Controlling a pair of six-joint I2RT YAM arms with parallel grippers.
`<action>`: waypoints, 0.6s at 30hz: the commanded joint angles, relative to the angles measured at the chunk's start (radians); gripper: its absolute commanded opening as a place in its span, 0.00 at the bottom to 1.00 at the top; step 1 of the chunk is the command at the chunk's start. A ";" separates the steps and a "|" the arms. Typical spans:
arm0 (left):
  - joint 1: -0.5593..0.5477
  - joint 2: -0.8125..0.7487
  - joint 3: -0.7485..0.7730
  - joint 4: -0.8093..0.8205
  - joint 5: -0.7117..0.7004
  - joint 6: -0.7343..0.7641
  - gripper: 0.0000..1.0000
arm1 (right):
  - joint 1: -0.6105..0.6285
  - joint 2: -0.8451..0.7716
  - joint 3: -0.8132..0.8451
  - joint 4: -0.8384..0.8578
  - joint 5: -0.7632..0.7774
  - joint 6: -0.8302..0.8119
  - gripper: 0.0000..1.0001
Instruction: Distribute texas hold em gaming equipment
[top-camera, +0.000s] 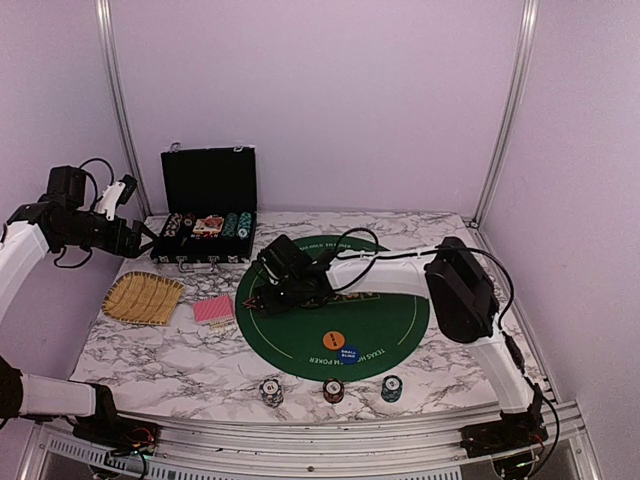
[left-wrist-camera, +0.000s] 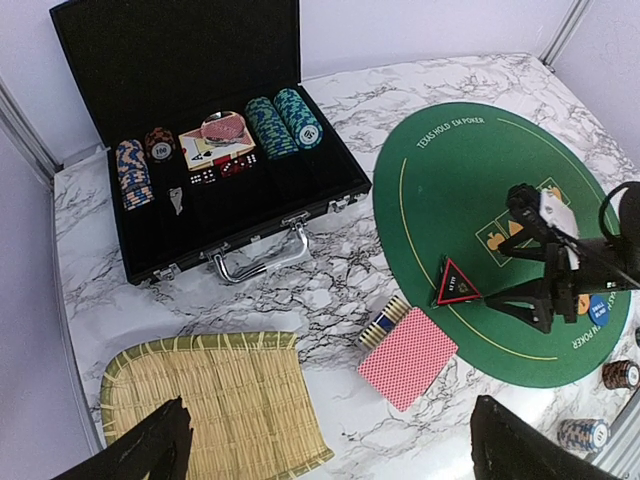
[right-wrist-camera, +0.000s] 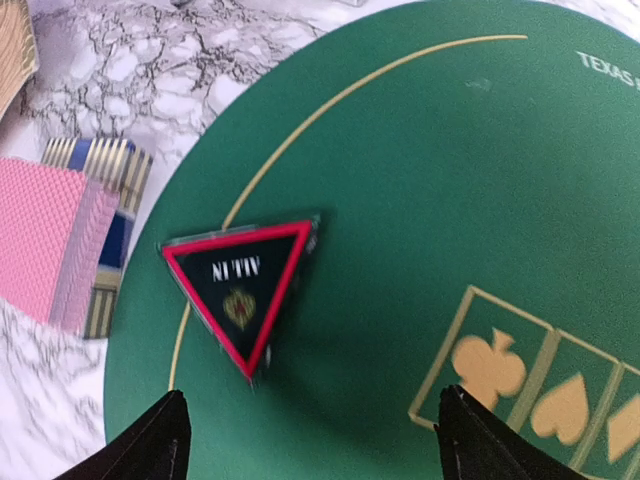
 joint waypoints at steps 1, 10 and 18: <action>0.005 -0.023 0.007 -0.041 0.026 0.024 0.99 | -0.001 -0.239 -0.179 0.024 0.022 -0.009 0.85; 0.005 -0.018 0.024 -0.057 0.038 0.033 0.99 | 0.018 -0.461 -0.548 -0.038 0.062 0.080 0.88; 0.004 0.000 0.038 -0.069 0.056 0.035 0.99 | 0.048 -0.502 -0.663 -0.087 0.115 0.134 0.88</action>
